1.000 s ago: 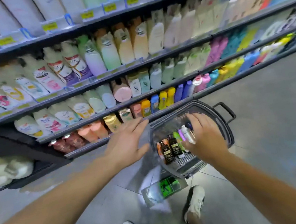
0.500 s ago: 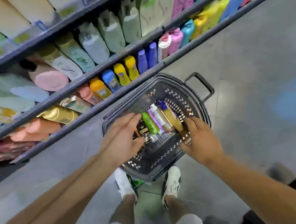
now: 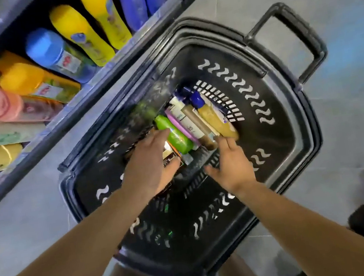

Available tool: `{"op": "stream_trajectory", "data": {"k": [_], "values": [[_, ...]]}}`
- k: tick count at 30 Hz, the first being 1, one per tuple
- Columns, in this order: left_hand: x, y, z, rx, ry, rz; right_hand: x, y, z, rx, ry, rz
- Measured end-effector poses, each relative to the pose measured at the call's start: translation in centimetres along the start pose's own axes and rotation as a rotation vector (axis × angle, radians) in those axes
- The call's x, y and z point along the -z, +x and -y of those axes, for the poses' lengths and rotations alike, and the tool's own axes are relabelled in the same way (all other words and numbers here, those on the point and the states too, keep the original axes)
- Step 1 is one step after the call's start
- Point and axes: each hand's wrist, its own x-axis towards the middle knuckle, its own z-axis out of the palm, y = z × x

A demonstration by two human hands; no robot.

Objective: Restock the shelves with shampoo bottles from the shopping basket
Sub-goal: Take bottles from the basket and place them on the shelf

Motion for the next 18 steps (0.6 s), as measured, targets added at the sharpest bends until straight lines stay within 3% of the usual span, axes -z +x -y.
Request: {"op": "stream_trajectory", "data": {"k": [8,15,18], "values": [[-6.3,6.8,4.6,0.121,-0.126,-0.002,-7.7,10.3,-0.9,0.003,-0.052,-0.069],[-7.2,8.1,6.7,0.120,-0.154,0.007,-8.8,14.6,-0.8,-0.070,-0.121,-0.212],[-6.9,8.0,6.6,0.131,-0.194,0.019,-8.2,13.9,-0.8,-0.100,0.115,-0.167]]}}
